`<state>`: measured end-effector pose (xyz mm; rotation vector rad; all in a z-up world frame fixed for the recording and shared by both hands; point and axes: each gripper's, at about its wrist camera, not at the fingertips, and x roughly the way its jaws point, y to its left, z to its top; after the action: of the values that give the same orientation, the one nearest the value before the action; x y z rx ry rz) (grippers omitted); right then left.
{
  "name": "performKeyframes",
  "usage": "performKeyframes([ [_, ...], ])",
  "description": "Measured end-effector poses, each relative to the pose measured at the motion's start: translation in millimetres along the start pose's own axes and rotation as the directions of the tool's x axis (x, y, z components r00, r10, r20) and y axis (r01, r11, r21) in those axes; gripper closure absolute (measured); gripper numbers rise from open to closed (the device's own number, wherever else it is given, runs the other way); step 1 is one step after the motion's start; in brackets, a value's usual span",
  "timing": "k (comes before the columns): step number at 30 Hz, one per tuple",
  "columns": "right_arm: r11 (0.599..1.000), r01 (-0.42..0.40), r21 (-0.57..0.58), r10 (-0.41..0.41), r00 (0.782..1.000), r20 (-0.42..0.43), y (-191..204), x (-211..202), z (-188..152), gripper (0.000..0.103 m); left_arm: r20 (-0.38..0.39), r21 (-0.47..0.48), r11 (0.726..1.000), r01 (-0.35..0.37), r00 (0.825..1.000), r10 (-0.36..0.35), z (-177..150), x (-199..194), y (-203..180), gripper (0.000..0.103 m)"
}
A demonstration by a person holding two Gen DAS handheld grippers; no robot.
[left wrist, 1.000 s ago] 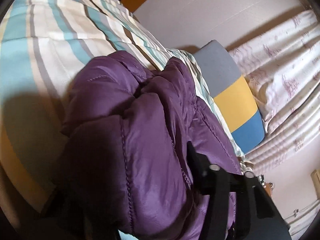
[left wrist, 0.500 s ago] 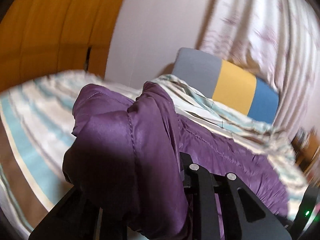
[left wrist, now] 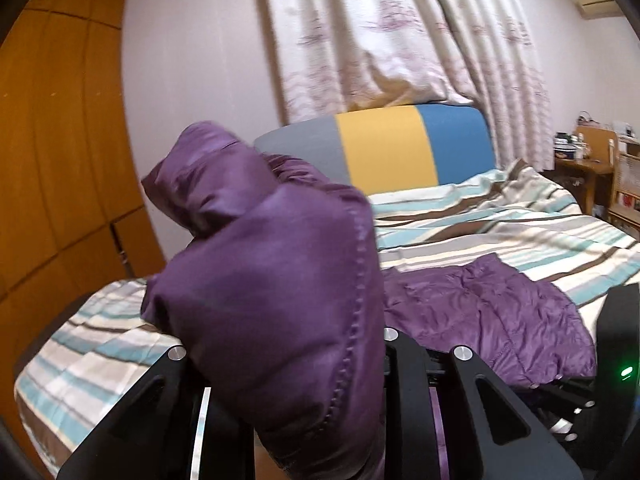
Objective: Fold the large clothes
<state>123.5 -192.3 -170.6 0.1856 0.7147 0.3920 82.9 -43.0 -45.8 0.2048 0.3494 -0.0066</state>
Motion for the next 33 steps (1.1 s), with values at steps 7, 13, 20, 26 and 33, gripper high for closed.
performKeyframes([
  [7,0.964,0.262,0.051,-0.266,0.958,0.105,-37,-47,7,0.051,0.009,0.032,0.997,0.068,0.998,-0.068,6,1,-26,0.081],
  [13,0.84,0.535,0.086,-0.542,0.831,0.121,-80,-72,4,0.033,0.019,0.071,0.988,0.136,0.99,-0.137,12,4,-54,0.081],
  [20,0.752,0.638,0.166,-0.654,0.753,0.073,-127,-85,-4,0.033,-0.003,0.117,0.971,0.209,0.978,-0.21,10,9,-86,0.081],
  [26,0.742,0.637,0.209,-0.659,0.749,0.059,-139,-91,-10,0.032,-0.039,0.147,0.955,0.258,0.966,-0.255,5,15,-109,0.081],
  [33,0.722,0.648,0.241,-0.675,0.736,0.042,-149,-96,-12,0.031,-0.105,0.215,0.92,0.328,0.944,-0.312,-11,20,-146,0.081],
])
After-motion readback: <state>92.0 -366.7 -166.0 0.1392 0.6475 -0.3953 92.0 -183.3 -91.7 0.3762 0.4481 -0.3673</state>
